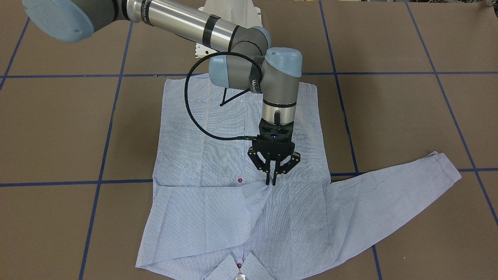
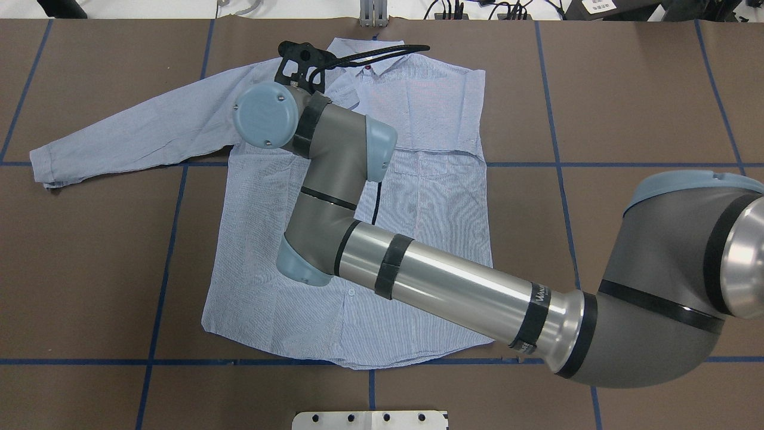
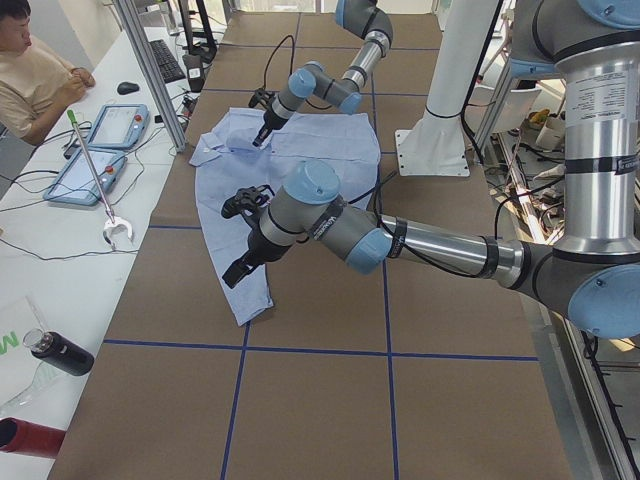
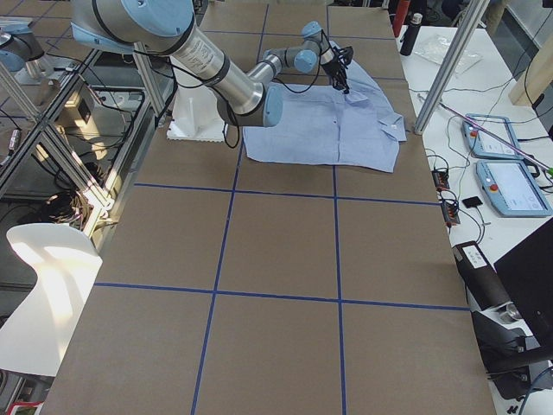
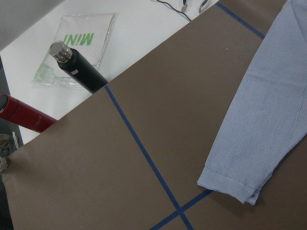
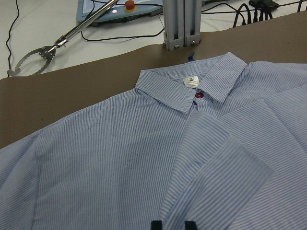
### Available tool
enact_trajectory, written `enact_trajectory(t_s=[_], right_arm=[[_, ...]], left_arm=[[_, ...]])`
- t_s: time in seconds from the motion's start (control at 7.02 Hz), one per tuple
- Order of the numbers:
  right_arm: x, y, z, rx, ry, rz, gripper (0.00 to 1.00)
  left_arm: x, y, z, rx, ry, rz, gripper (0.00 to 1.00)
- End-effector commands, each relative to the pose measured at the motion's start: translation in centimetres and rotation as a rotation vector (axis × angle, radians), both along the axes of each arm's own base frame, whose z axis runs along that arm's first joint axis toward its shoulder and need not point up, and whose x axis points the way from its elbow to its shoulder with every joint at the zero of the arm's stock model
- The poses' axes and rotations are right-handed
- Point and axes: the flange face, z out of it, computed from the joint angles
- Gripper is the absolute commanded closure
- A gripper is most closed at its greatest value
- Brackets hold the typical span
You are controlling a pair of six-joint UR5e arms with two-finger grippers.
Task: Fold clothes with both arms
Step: 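Fold the held sleeve across the shirt toward the collar with the right gripper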
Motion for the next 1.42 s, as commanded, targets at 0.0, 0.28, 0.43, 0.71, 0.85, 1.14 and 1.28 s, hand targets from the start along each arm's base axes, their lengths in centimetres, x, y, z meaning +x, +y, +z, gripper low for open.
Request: enact_trajectory(t_s=[0.0, 0.28, 0.43, 0.71, 0.85, 1.14, 1.28], right_arm=[[-1.7, 0.2, -4.1, -0.053, 0.069, -0.002, 0.0], [-1.6, 0.1, -4.1, -0.063, 0.069, -0.016, 0.0], [-0.5, -1.6, -2.4, -0.103, 0.056, -0.034, 0.0], [3.6, -6.3, 2.8, -0.112, -0.071, -0.054, 0.0], [8.2, -9.7, 2.6, -0.11, -0.081, -0.138, 0.0], [18.3, -10.9, 7.8, -0.067, -0.071, -0.273, 0.0], [23.6, -10.0, 9.9, -0.057, -0.033, -0.324, 0.0]], left_arm=[[0.0, 0.0, 0.0, 0.0, 0.0, 0.0, 0.0], [0.0, 0.0, 0.1, -0.002, 0.0, 0.0, 0.0], [-0.1, 0.0, 0.0, 0.0, 0.001, -0.001, 0.0], [0.0, 0.0, 0.1, -0.002, 0.001, 0.001, 0.0], [0.0, 0.0, -0.1, 0.001, 0.006, -0.001, 0.0], [0.7, -0.6, 0.4, -0.08, 0.166, -0.121, 0.0], [1.6, -1.2, 4.3, -0.072, 0.173, -0.104, 0.0]])
